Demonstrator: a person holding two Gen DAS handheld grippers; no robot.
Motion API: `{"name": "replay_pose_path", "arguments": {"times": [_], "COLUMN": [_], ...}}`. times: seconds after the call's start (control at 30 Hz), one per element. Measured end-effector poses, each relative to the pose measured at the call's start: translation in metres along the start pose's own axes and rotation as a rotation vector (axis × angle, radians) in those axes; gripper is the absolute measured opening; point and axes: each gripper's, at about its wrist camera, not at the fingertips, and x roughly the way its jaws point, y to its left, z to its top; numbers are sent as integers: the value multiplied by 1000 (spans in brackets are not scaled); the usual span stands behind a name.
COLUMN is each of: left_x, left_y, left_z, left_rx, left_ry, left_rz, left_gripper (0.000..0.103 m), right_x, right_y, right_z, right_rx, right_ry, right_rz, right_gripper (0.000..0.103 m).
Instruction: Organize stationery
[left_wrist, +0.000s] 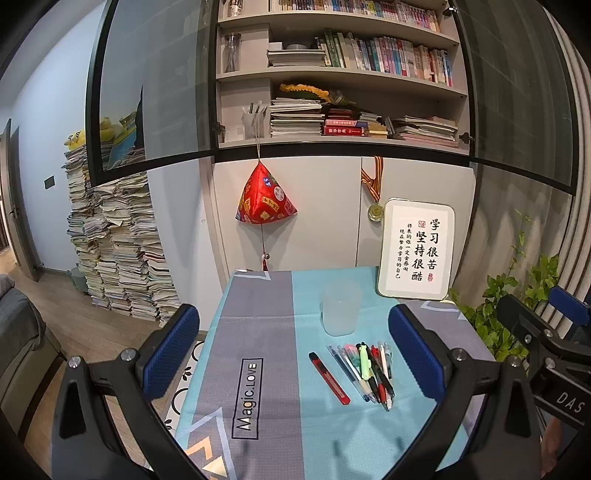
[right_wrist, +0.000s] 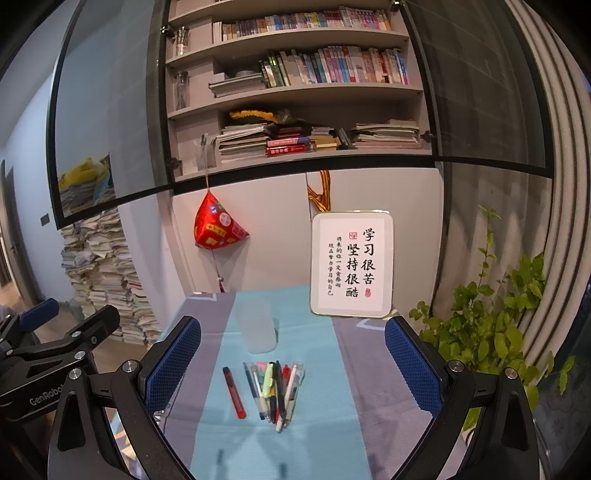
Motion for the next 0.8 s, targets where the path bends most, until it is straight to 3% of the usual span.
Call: {"name": "replay_pose_path", "arguments": {"times": [0.8], "left_x": [14], "left_y": [-7], "left_z": [-2], "left_rx": [10], "left_ry": [16], "left_rz": [-5], "left_gripper": [102], "right_x": [5], "right_y": [-3], "right_z": [-4], "right_rx": [0], "right_ry": [-7], "right_rz": [-12], "right_gripper": [100]}}
